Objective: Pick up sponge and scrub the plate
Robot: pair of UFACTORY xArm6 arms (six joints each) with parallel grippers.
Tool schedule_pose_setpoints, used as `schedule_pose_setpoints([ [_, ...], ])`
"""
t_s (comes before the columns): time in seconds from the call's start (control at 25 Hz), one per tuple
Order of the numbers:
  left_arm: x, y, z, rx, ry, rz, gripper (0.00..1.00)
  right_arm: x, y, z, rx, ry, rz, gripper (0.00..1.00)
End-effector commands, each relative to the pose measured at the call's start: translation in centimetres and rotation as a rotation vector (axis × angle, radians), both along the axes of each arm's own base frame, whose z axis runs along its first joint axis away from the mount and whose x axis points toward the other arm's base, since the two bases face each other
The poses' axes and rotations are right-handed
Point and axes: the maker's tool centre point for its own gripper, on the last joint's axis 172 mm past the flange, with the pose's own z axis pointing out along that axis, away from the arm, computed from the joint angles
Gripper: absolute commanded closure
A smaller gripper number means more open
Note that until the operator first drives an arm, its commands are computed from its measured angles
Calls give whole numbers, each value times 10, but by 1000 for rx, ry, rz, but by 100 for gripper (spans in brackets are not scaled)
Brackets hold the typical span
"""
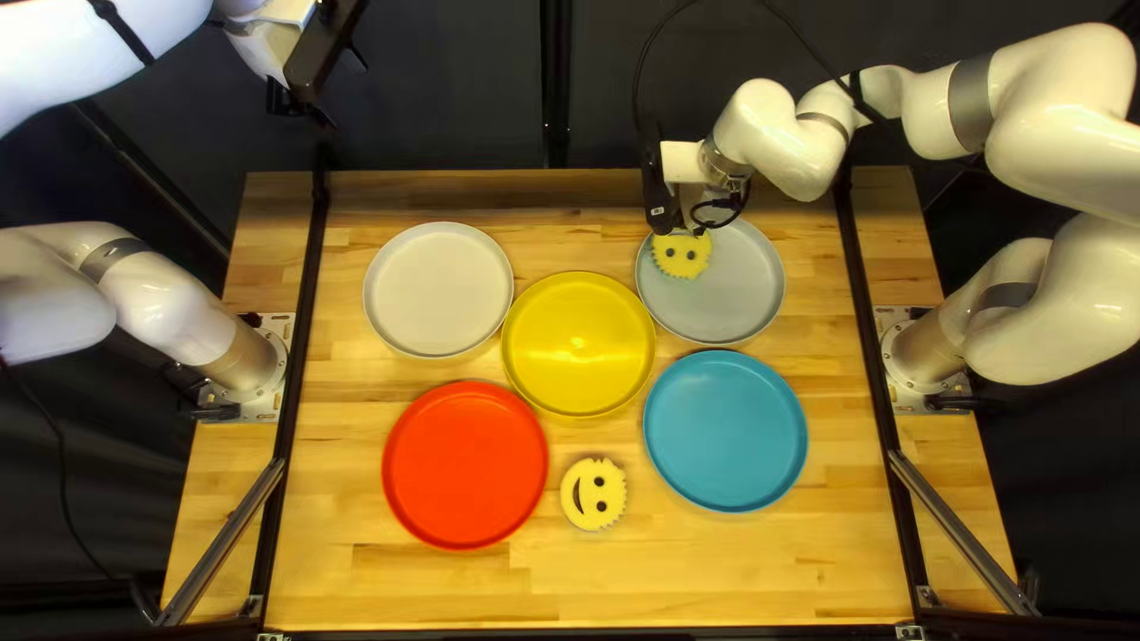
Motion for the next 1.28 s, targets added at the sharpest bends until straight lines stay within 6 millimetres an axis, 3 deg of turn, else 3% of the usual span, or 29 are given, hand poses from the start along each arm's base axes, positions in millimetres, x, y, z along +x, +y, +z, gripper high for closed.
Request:
schedule_pose_setpoints([
  [0.04, 0, 0, 0, 0, 0, 0, 0, 0, 0, 0, 0, 0, 0, 100],
  [0.32, 0, 0, 0, 0, 0, 0, 0, -8, 11, 0, -10, -1, -7, 100],
  [0.68, 0, 0, 0, 0, 0, 0, 0, -17, 63, 2, -41, -19, 15, 100],
  [0.8, 0, 0, 0, 0, 0, 0, 0, -16, 71, -1, -49, -18, 26, 100],
  [1.28, 0, 0, 0, 0, 0, 0, 0, 2, 7, -14, -31, -13, 3, 100],
])
